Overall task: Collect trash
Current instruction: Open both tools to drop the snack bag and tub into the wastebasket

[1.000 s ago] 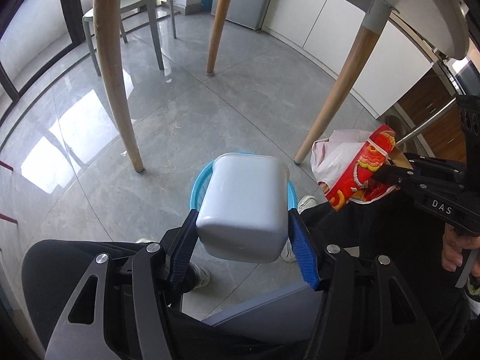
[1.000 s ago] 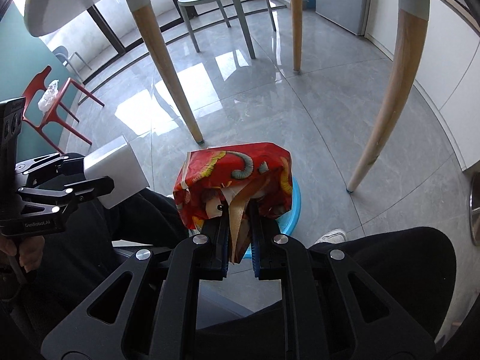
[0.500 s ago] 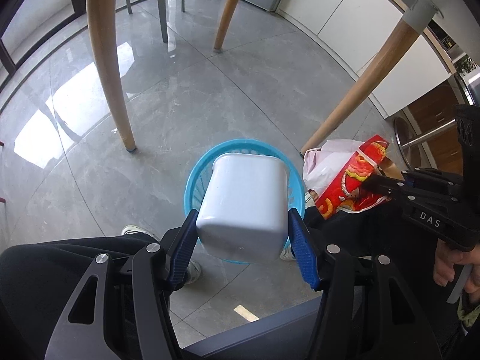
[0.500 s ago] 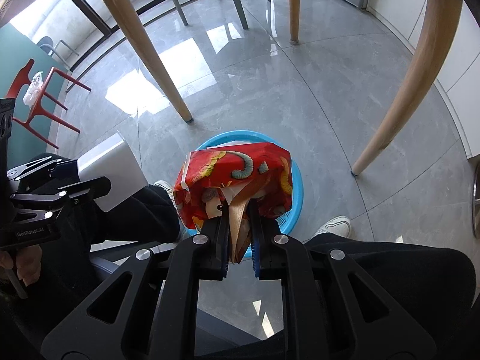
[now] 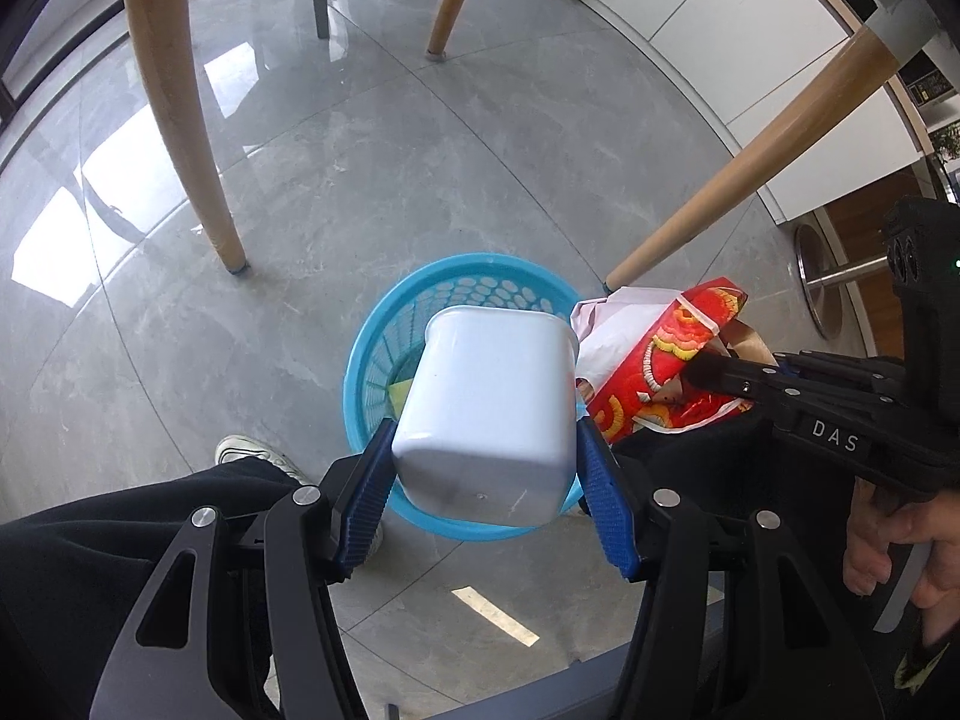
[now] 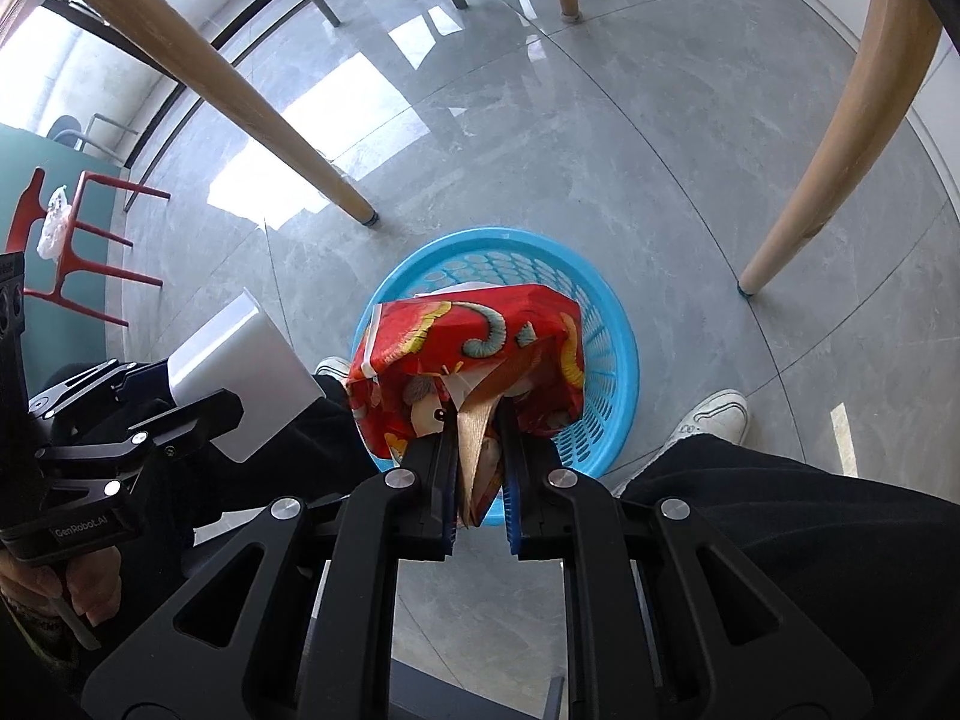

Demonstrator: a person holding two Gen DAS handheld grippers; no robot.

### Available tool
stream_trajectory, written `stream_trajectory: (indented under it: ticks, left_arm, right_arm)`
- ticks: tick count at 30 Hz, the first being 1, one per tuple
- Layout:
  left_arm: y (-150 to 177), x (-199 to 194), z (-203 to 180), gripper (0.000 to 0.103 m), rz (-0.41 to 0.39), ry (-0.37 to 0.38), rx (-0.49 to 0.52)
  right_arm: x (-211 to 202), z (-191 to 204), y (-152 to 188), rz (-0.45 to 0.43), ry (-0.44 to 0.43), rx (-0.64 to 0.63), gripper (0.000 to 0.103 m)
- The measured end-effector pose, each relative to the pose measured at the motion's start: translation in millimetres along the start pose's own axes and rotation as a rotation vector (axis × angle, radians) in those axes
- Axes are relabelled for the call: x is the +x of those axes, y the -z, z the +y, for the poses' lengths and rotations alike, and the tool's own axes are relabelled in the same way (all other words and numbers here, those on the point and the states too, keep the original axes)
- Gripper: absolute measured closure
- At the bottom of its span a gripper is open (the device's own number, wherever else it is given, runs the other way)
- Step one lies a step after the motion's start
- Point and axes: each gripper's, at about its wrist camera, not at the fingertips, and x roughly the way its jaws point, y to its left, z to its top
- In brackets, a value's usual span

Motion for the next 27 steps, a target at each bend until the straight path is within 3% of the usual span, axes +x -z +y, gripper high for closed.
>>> stream_trajectory:
  ticks: [5, 13, 23, 27]
  left_arm:
    - [-5.1, 5.0, 2.1, 0.044, 0.007, 0.003, 0.000]
    - [-7.9, 8.9, 5.6, 0.040, 0.013, 0.015, -0.019]
    - [-3.8, 4.1, 6.3, 0.041, 0.014, -0.010, -0.030]
    - [0.7, -4.7, 5.9, 0.041, -0.001, -0.013, -0.030]
  right_arm:
    - [7.2, -9.9, -3.2, 0.008, -0.020, 0.029, 0.091]
    - [18.0, -14.0, -4.2, 0.037, -0.040, 0.047, 0.075]
    - [13.4, -6.9, 2.4, 0.041, -0.008, 0.009, 0.074]
    - [6.3, -6.4, 7.5, 0.024, -0.006, 0.012, 0.069]
